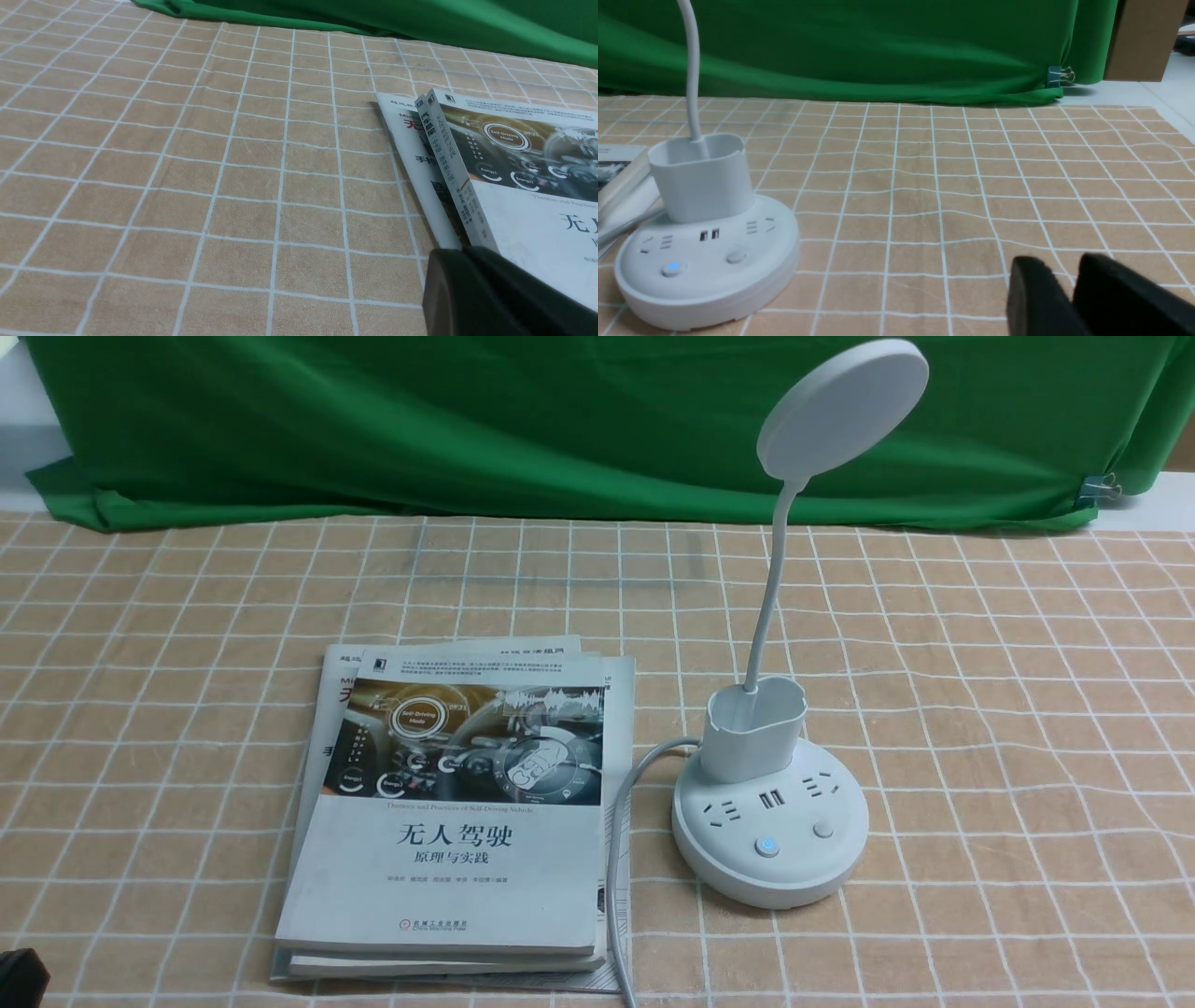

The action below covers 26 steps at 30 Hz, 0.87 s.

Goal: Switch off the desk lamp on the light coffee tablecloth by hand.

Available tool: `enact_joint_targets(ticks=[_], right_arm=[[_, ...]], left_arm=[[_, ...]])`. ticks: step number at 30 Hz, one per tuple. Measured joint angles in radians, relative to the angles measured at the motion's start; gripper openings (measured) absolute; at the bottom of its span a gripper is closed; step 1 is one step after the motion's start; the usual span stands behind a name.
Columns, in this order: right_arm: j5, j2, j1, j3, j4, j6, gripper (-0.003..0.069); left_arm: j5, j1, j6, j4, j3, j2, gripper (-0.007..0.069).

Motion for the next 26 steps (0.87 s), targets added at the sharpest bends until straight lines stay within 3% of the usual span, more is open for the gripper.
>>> enact_joint_targets(ticks=[26], right_arm=[[0.001, 0.000, 0.000, 0.000, 0.000, 0.000, 0.0227]], left_arm=[[0.000, 0.000, 0.001, 0.000, 0.000, 0.000, 0.0004]])
